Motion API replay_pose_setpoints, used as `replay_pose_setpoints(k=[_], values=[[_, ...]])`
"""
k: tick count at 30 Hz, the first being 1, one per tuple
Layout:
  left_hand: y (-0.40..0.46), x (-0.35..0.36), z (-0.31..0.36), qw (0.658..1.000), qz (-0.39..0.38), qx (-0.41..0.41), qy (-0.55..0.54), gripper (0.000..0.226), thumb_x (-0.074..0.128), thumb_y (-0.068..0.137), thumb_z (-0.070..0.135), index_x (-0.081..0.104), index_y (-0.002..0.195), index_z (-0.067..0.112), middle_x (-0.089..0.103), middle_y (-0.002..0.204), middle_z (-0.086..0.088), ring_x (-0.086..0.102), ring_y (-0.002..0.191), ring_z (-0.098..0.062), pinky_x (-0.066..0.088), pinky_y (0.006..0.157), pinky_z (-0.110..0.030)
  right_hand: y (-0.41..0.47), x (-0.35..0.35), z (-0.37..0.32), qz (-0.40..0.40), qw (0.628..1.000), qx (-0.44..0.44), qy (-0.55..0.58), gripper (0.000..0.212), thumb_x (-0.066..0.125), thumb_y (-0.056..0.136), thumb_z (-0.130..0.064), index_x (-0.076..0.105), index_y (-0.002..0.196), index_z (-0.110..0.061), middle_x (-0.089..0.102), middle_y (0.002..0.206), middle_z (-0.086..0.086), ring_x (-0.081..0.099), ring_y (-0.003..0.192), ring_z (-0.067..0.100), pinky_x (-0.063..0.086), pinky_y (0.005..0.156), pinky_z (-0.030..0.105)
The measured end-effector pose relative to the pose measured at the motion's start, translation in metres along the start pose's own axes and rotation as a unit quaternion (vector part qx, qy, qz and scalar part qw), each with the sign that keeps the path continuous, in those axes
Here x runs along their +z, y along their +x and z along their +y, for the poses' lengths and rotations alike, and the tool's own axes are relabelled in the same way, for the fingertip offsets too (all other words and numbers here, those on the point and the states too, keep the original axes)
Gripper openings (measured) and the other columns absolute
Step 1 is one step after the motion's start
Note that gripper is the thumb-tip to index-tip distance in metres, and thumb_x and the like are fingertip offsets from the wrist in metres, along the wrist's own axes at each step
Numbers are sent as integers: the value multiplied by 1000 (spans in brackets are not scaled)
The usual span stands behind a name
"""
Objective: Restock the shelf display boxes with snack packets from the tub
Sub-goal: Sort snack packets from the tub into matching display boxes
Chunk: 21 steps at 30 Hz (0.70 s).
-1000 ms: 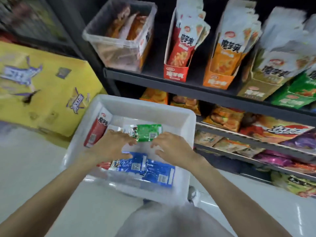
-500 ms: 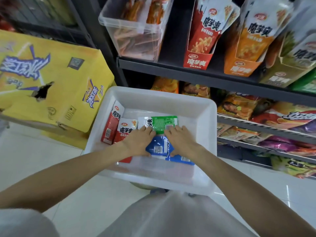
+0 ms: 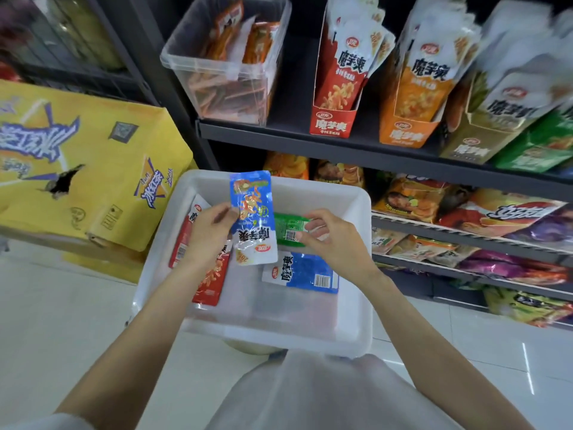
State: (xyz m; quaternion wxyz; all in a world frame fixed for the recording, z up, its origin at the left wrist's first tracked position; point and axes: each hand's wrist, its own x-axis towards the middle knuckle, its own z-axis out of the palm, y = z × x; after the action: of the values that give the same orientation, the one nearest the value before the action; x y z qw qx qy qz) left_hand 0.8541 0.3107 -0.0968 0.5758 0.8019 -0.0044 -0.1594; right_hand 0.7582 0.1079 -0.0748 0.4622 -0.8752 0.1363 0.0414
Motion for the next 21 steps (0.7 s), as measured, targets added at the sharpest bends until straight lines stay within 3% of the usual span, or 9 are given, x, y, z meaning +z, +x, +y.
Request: replay_pose_setpoints(k=[4, 6, 8, 11, 13, 15, 18, 21], values=[[-23, 26, 33, 988, 3, 17, -150, 20, 52, 93, 0, 62, 96, 18, 70, 91, 2, 68, 79, -8, 54, 66, -23, -7, -13, -8, -60, 993, 41, 91, 44, 68, 84, -40, 53, 120, -20, 62, 98, -10, 62, 89, 7, 51, 83, 24], [-31, 40, 48, 976, -1, 17, -219, 22, 53, 90, -4, 61, 102, 13, 71, 91, 1, 69, 80, -9, 54, 65, -22, -12, -18, -5, -93, 990, 34, 101, 39, 70, 83, -41, 54, 115, -25, 63, 97, -14, 62, 87, -2, 49, 75, 13], [-40, 57, 63, 964, -15, 25, -266, 27, 54, 87, -8, 59, 105, 11, 73, 87, 2, 68, 82, -10, 54, 68, -24, -17, -26, 0, -64, 989, 11, 132, 28, 72, 82, -32, 60, 107, -25, 66, 92, -16, 60, 76, -11, 44, 65, 5], [-47, 78, 83, 947, -51, 44, -314, 41, 62, 80, -9, 53, 112, 16, 72, 90, 1, 68, 85, -12, 55, 73, -26, -28, -52, 14, 31, 976, 14, 214, 16, 75, 80, -14, 68, 90, -23, 68, 74, -11, 61, 62, 1, 50, 58, 16], [-45, 86, 93, 953, -68, 74, -285, 43, 71, 72, 4, 56, 107, 22, 71, 97, -2, 67, 91, -17, 55, 76, -29, -37, -74, 26, 59, 977, 11, 203, 19, 75, 79, -11, 67, 79, -28, 66, 63, -15, 58, 57, 4, 50, 55, 21], [-42, 97, 102, 971, -69, 111, -202, 37, 76, 69, 9, 60, 99, 24, 70, 95, 1, 66, 90, -17, 55, 76, -29, -47, -99, 38, 93, 970, 3, 226, 23, 75, 79, -6, 68, 80, -29, 70, 69, -17, 62, 63, 1, 50, 61, 22], [-45, 127, 112, 979, -112, 144, -95, 26, 73, 76, 0, 61, 89, 20, 71, 80, 13, 66, 77, -4, 54, 69, -19, -63, -138, 54, 176, 933, 7, 313, 17, 73, 81, -9, 72, 91, -23, 75, 87, -5, 66, 78, 12, 51, 69, 32], [-53, 171, 120, 969, -181, 165, -29, 26, 79, 72, 10, 61, 84, 25, 69, 76, 19, 64, 71, 1, 52, 63, -16, -81, -171, 72, 210, 917, 9, 338, 15, 73, 81, -17, 70, 96, -15, 74, 90, 7, 65, 77, 23, 52, 67, 42]])
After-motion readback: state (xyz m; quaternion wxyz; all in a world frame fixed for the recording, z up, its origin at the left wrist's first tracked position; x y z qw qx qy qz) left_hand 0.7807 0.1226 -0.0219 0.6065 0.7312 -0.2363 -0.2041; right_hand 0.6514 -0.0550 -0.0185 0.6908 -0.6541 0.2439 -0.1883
